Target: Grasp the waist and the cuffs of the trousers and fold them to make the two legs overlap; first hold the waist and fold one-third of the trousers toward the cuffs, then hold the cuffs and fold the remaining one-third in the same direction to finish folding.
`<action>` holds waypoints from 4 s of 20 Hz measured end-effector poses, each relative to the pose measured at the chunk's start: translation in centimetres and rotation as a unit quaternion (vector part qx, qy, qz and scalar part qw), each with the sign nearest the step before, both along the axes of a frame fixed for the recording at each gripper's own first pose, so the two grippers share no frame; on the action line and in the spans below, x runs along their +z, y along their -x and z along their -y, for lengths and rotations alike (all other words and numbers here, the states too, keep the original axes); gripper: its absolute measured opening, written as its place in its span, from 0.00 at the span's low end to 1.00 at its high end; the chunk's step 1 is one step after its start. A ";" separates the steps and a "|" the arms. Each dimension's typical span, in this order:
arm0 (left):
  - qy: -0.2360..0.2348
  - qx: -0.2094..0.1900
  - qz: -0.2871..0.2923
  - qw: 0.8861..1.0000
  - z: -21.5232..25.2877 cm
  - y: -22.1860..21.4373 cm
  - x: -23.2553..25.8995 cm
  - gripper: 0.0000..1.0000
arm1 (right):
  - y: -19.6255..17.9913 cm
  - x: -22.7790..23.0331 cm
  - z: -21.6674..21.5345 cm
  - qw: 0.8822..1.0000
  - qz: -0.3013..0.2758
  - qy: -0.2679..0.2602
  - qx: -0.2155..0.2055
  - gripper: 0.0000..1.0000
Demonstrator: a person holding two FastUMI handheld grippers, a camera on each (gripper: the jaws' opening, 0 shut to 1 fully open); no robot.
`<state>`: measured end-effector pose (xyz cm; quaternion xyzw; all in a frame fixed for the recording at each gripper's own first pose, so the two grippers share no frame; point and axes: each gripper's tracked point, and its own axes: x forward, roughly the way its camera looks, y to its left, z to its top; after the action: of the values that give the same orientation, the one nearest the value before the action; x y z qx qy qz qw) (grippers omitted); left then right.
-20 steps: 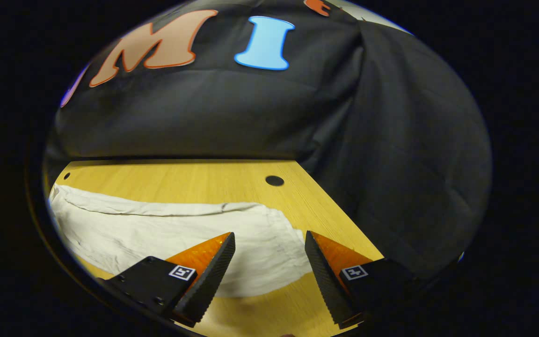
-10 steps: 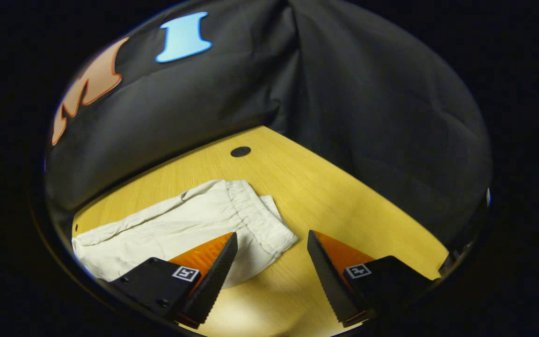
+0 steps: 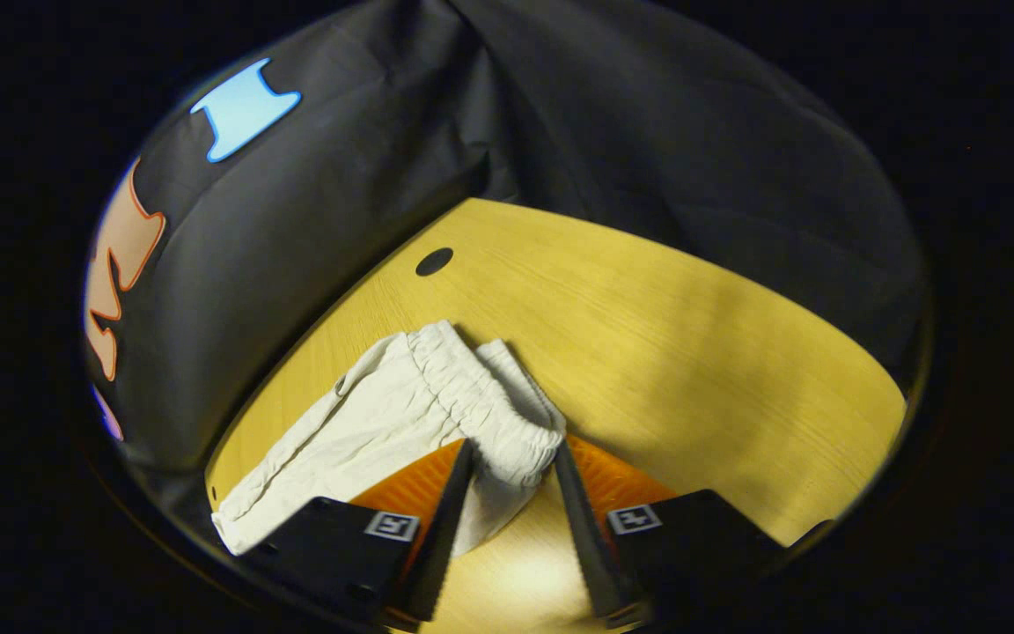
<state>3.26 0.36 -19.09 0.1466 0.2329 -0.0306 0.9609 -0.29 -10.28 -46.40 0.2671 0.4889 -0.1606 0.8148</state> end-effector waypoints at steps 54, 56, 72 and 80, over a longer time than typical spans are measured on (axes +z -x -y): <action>0.110 0.118 -0.071 0.984 -28.1 3.8 -10.9 0.97 | -2.9 14.8 -1.3 0.873 0.170 0.056 0.453 0.76; 0.132 0.121 -0.069 0.981 -28.2 2.3 -12.1 0.97 | -1.8 15.0 -1.1 0.873 0.168 0.068 0.452 0.93; 0.150 0.139 -0.119 0.972 -27.7 1.7 -19.1 0.90 | 0.5 19.0 4.0 0.884 0.170 0.120 0.419 0.97; 0.252 0.169 -0.122 0.945 -25.2 0.9 -18.5 0.00 | 0.8 19.6 6.4 0.888 0.176 0.113 0.410 0.97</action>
<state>2.40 25.61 -37.63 -0.1468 0.3547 0.0570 0.9216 -1.06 -16.70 -26.83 -0.0271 0.3824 0.1837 0.9052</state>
